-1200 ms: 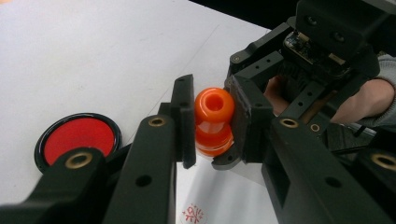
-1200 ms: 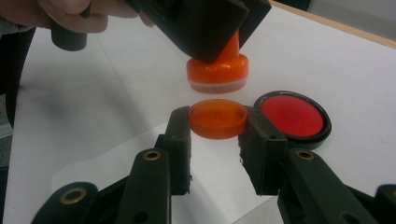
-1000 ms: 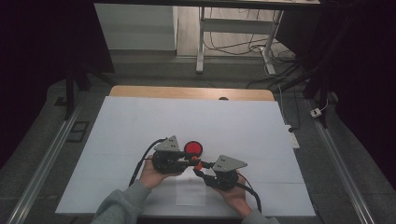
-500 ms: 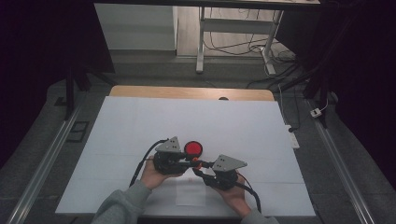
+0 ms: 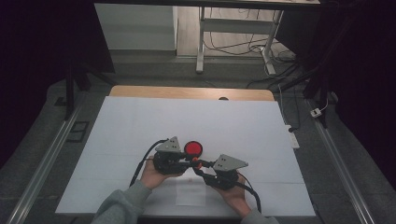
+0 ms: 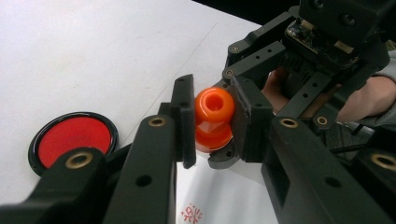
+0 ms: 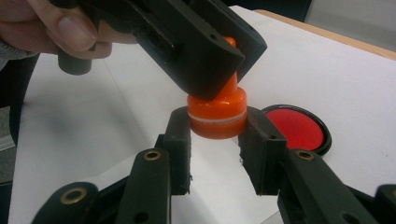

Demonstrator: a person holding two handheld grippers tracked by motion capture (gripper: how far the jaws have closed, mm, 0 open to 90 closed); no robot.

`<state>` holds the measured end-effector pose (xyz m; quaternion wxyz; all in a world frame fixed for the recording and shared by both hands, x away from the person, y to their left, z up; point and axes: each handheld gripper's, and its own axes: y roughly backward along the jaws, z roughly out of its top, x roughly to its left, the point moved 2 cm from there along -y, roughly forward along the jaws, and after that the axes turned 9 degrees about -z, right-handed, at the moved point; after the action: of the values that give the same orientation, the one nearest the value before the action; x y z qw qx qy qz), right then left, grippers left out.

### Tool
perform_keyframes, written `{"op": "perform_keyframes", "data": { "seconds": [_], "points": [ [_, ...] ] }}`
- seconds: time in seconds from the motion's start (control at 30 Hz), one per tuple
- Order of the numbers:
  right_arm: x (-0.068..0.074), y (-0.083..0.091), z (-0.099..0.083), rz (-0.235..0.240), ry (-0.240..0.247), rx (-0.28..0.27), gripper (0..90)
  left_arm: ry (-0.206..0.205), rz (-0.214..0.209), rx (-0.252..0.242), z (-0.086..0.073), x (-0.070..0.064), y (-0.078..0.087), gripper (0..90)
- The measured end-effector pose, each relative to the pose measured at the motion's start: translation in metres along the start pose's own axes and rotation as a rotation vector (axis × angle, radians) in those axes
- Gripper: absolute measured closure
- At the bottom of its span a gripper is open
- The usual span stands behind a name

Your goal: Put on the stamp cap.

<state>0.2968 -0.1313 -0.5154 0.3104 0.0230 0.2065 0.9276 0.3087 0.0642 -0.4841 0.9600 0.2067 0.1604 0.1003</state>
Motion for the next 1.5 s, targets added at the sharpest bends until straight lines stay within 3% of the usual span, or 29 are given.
{"op": "perform_keyframes", "data": {
  "seconds": [0.7, 1.17, 1.5],
  "points": [
    [-0.0005, 0.0007, -0.0002, -0.006, -0.006, 0.005, 64.5, 0.006, -0.002, -0.018, -0.0021, 0.0006, -0.0019, 72.2],
    [0.0018, 0.0020, 0.0004, -0.037, 0.038, 0.023, 64.5, -0.001, 0.007, -0.024, -0.0053, -0.0009, -0.0056, 72.5],
    [0.0014, 0.0001, -0.0015, -0.041, 0.041, 0.044, 64.5, -0.002, 0.028, -0.029, -0.0088, -0.0015, -0.0098, 72.6]
  ]
}}
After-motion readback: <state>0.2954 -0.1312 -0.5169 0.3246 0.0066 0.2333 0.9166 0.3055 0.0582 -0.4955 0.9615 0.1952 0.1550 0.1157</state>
